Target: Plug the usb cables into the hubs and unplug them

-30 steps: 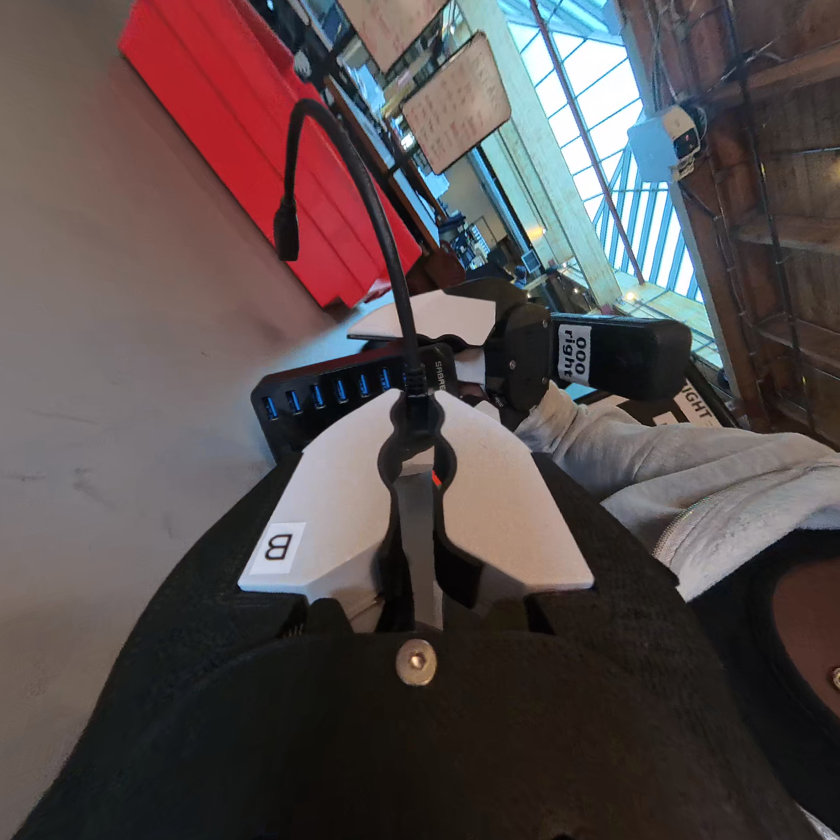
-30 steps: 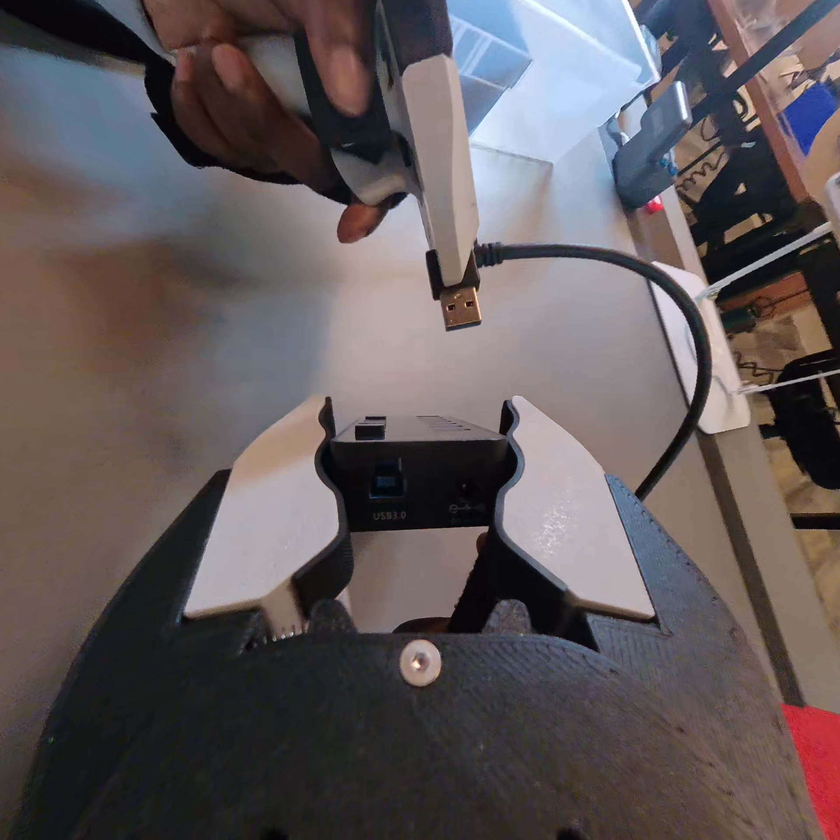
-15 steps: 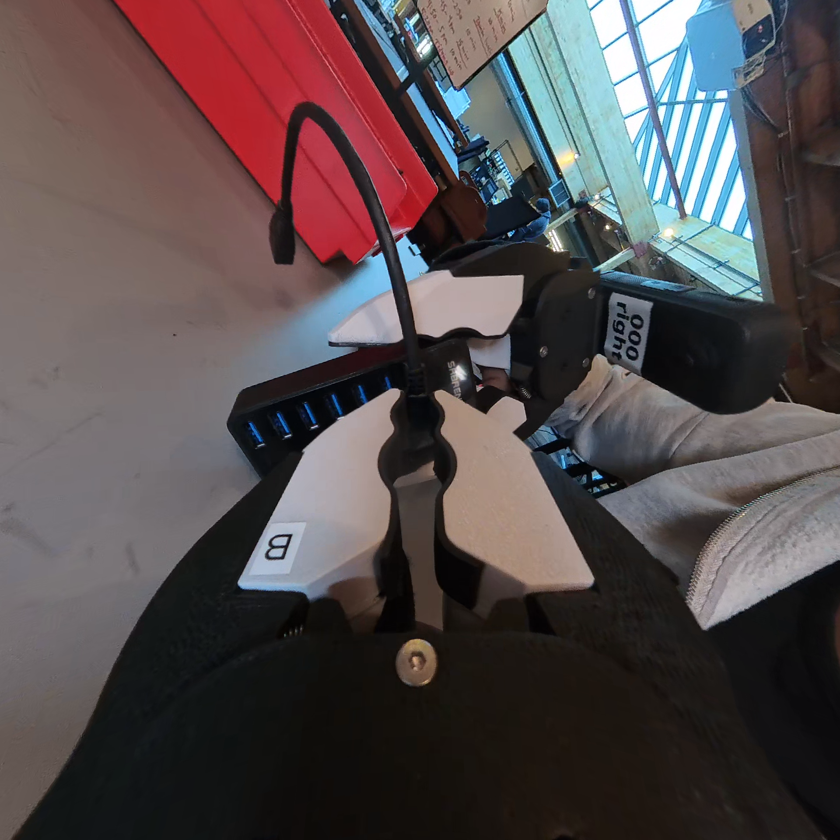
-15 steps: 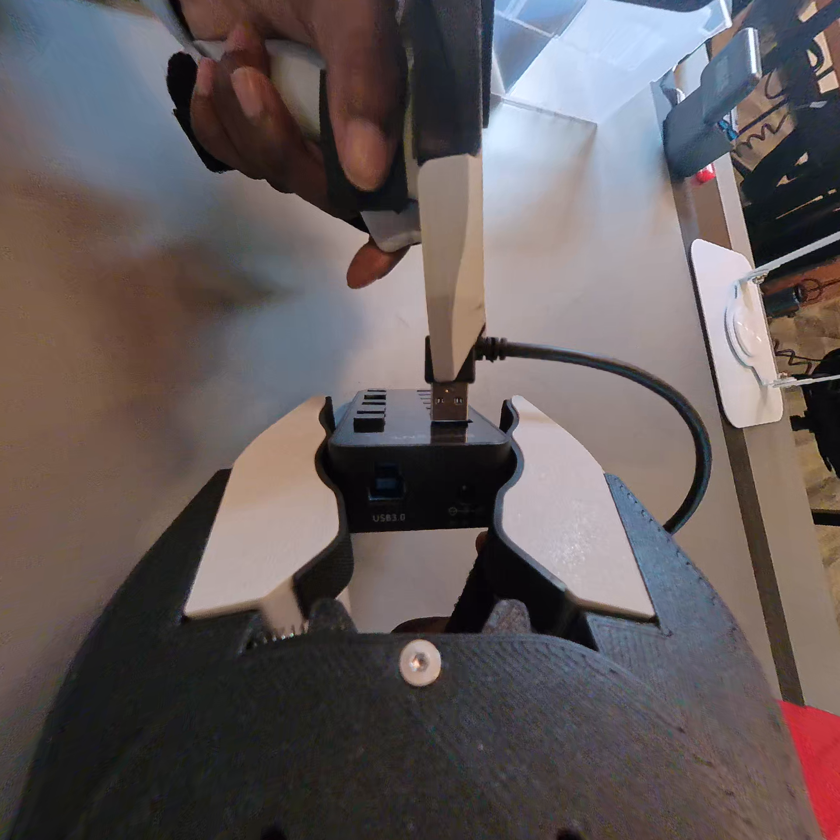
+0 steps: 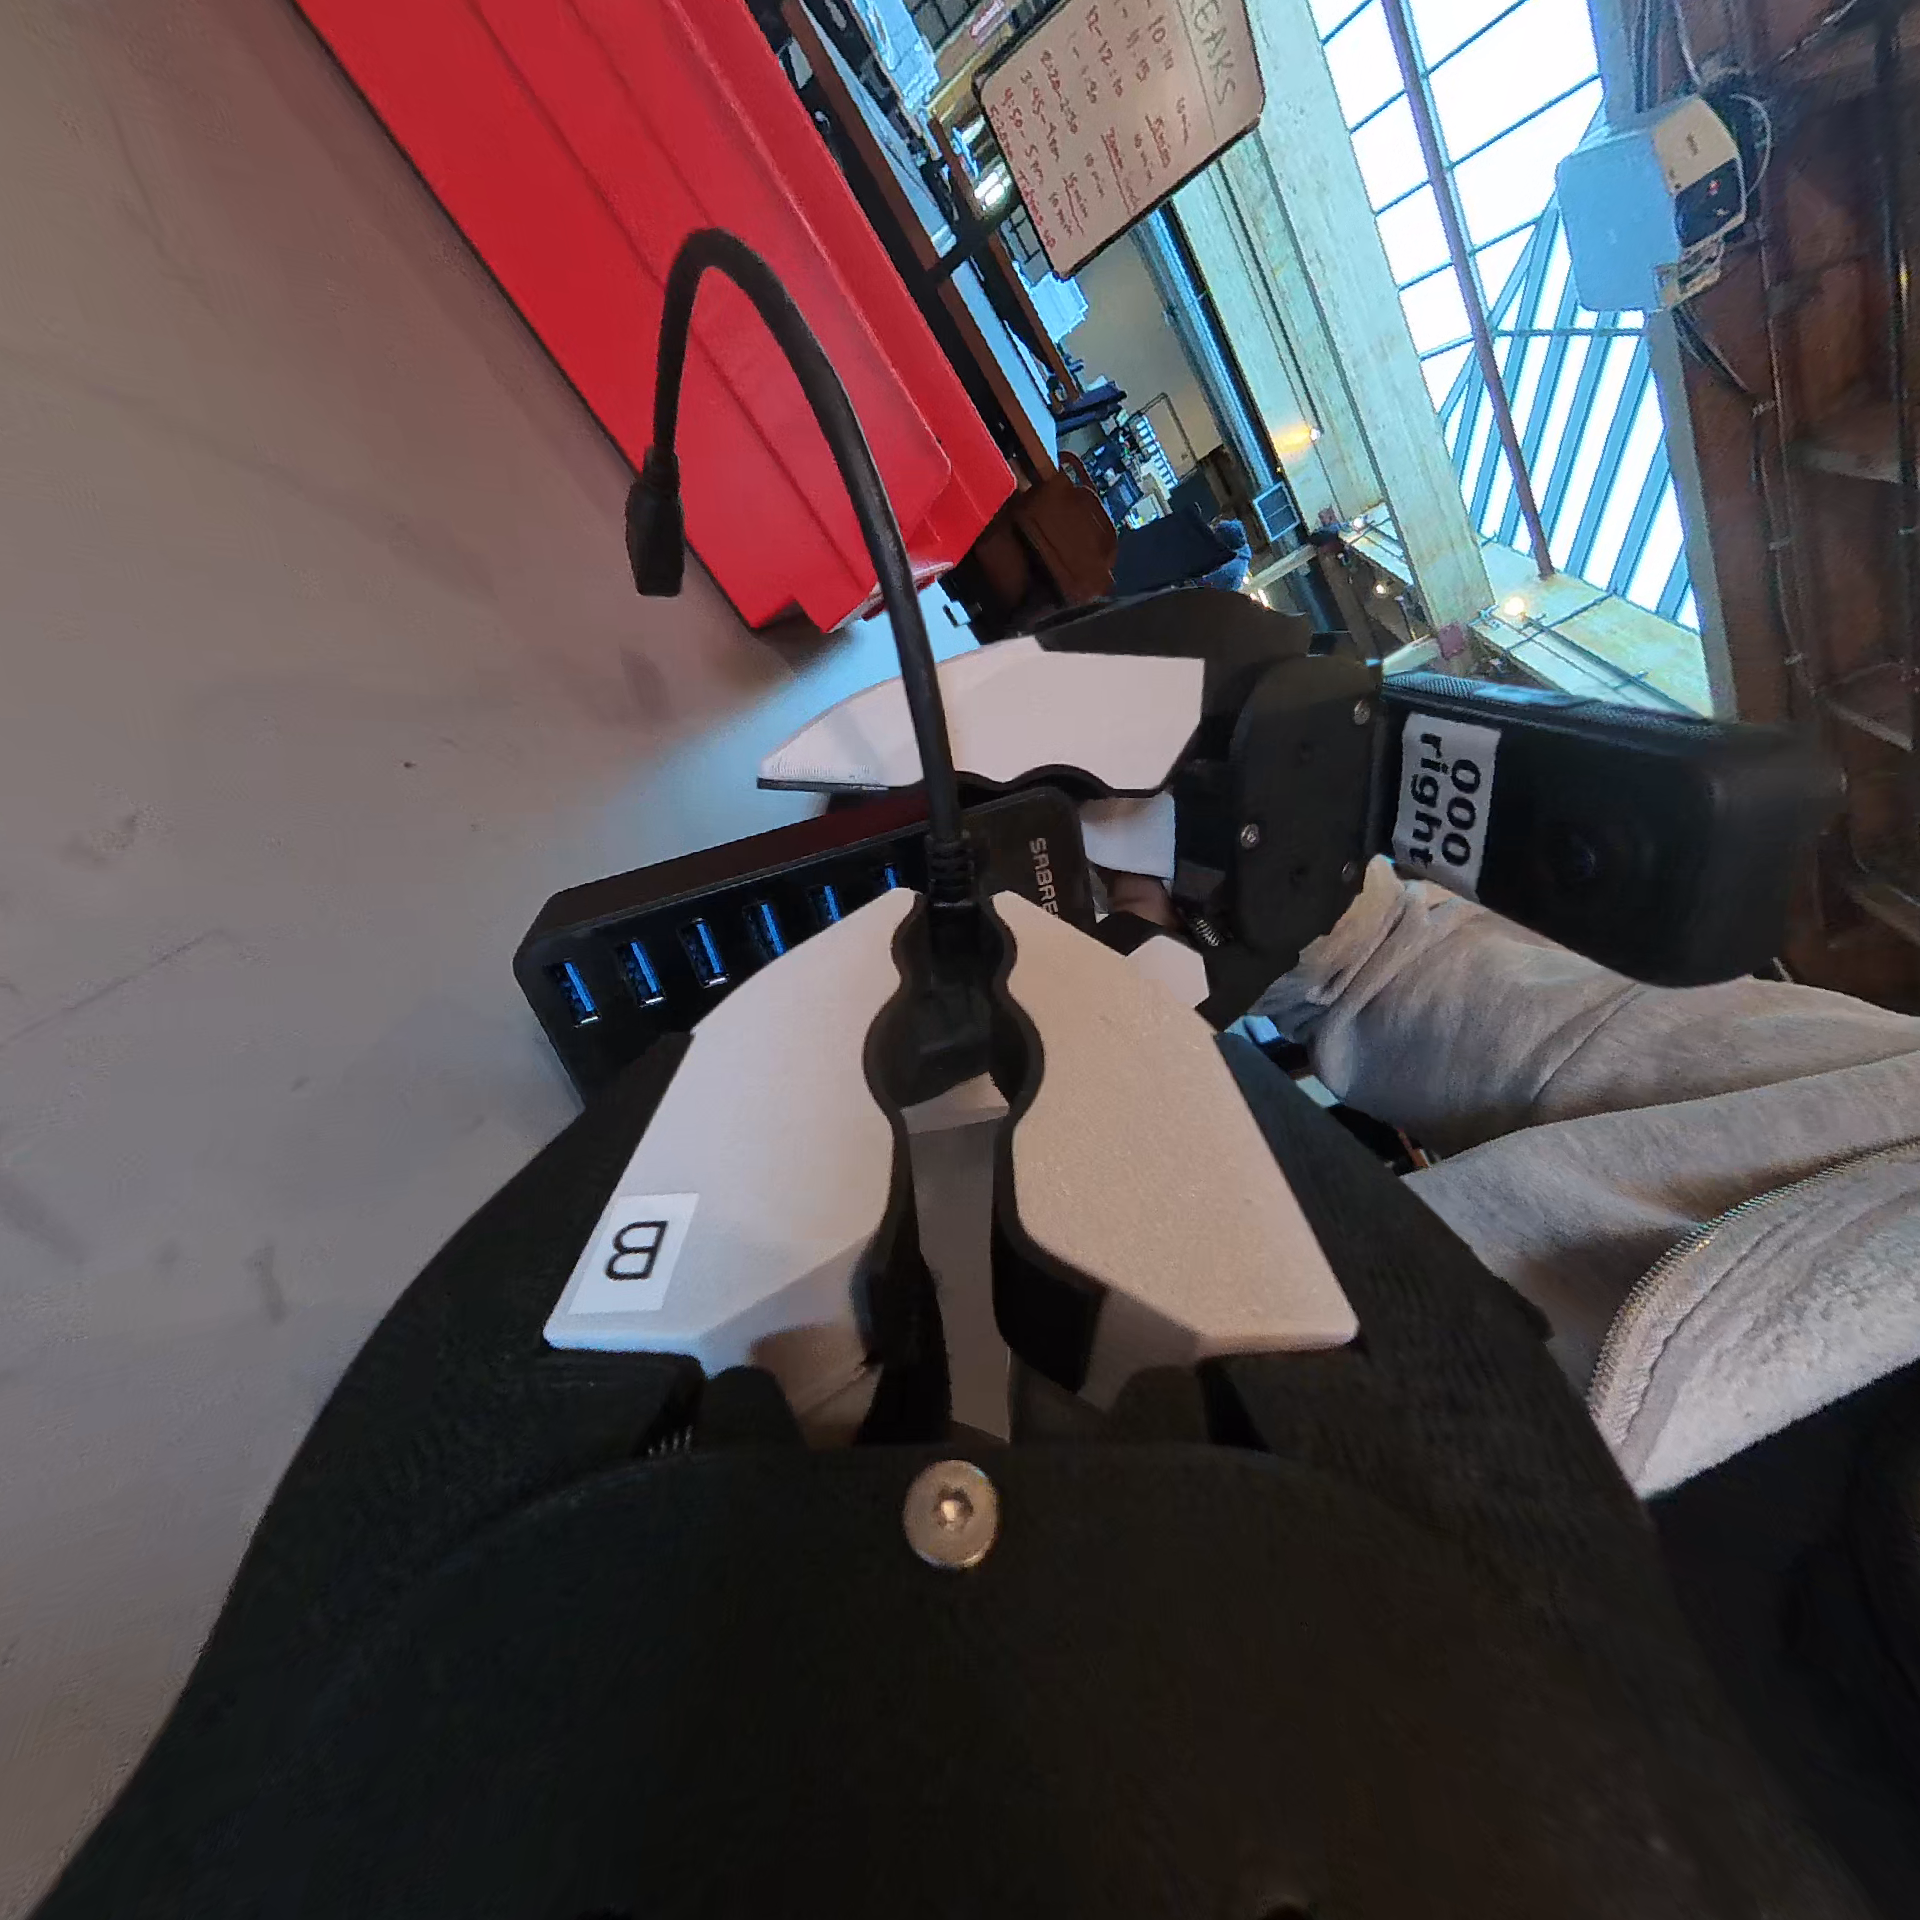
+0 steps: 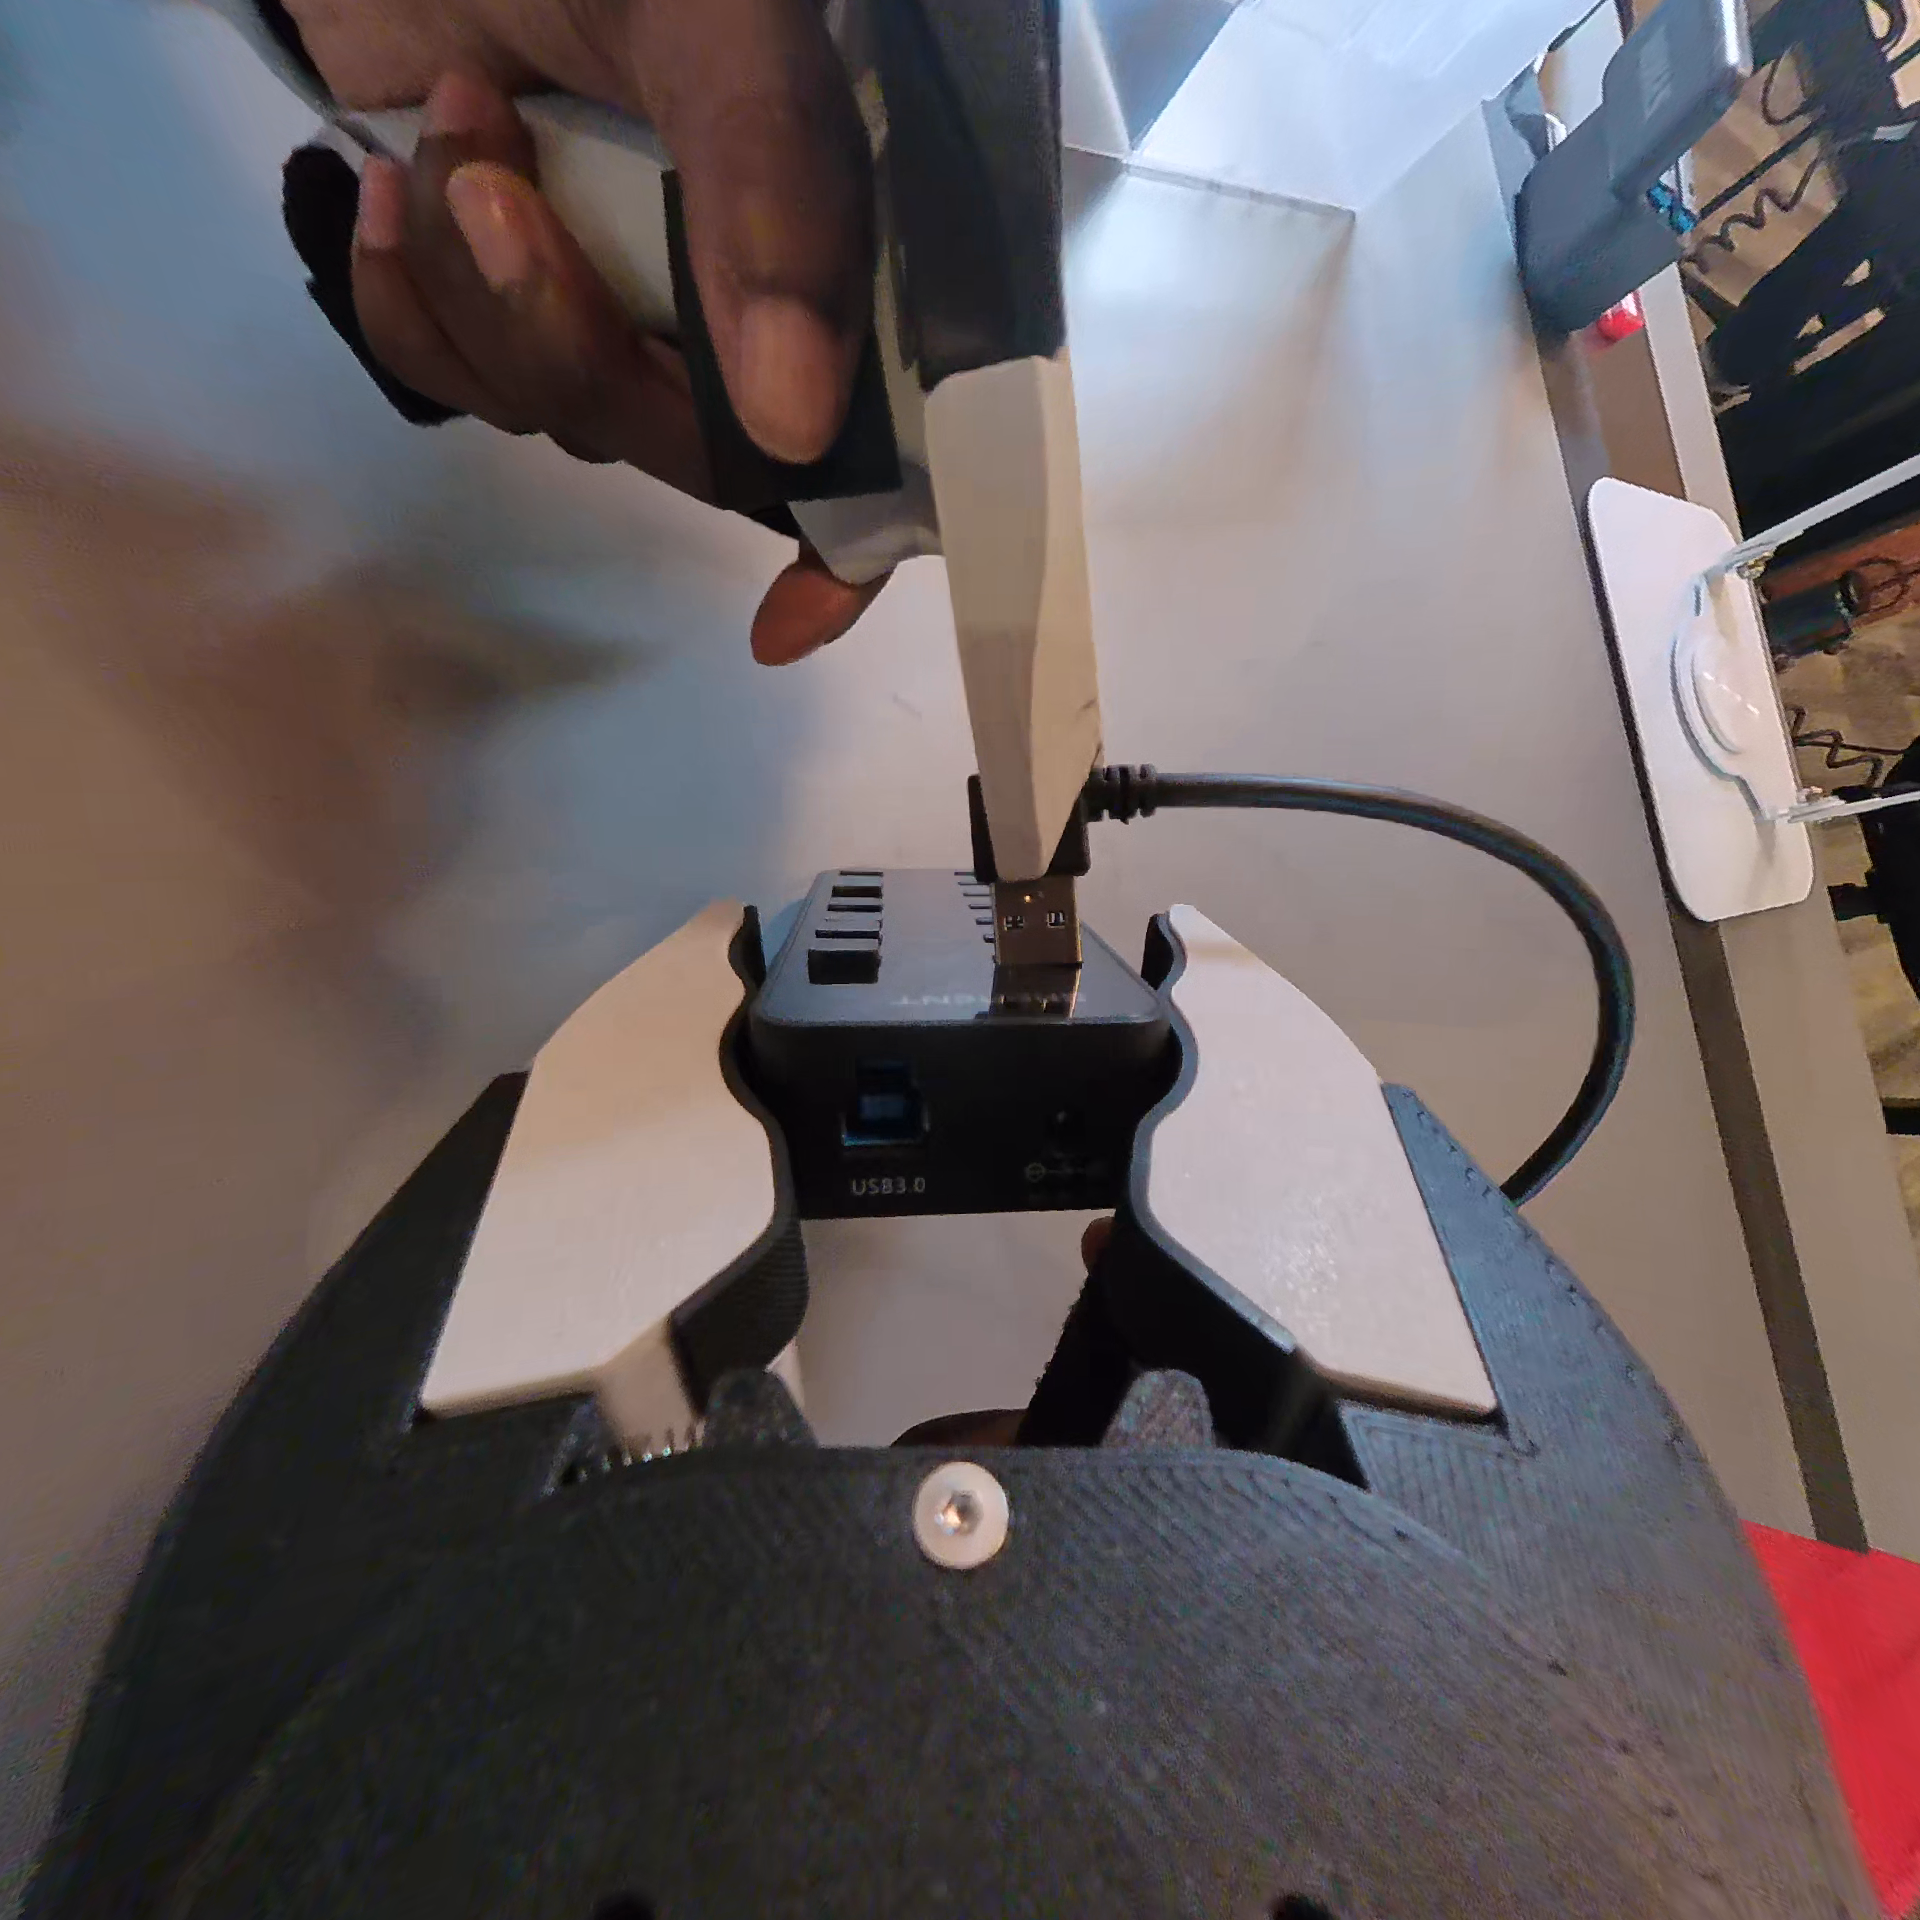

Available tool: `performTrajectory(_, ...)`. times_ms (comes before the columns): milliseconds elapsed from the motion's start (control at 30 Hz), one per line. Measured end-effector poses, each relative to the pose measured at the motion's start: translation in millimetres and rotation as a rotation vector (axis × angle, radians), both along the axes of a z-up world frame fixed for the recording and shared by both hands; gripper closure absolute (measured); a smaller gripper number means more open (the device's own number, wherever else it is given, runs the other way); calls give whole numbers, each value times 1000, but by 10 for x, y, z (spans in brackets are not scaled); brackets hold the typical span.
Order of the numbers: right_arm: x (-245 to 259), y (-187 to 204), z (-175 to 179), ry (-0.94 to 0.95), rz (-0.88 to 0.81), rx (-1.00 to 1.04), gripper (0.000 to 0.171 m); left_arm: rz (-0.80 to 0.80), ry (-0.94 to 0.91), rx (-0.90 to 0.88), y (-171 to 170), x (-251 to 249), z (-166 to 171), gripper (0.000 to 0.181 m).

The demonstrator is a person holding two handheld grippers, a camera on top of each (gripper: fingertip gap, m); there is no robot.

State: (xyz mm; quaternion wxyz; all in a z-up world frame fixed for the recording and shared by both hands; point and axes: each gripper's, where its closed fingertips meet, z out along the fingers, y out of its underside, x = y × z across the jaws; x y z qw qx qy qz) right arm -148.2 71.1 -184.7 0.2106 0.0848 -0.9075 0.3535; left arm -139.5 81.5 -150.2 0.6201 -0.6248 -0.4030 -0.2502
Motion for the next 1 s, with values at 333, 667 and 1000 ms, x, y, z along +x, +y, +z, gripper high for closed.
performTrajectory(333,23,-3,-16,47,-1,78,100,-32,-48,-57,-35,52,-5,172)
performTrajectory(667,67,-135,20,54,7,60,100,-13,-82,-8,-89,56,-3,172)
performTrajectory(1000,20,-100,10,38,-17,84,100,-29,-2,-84,6,-6,-12,172)
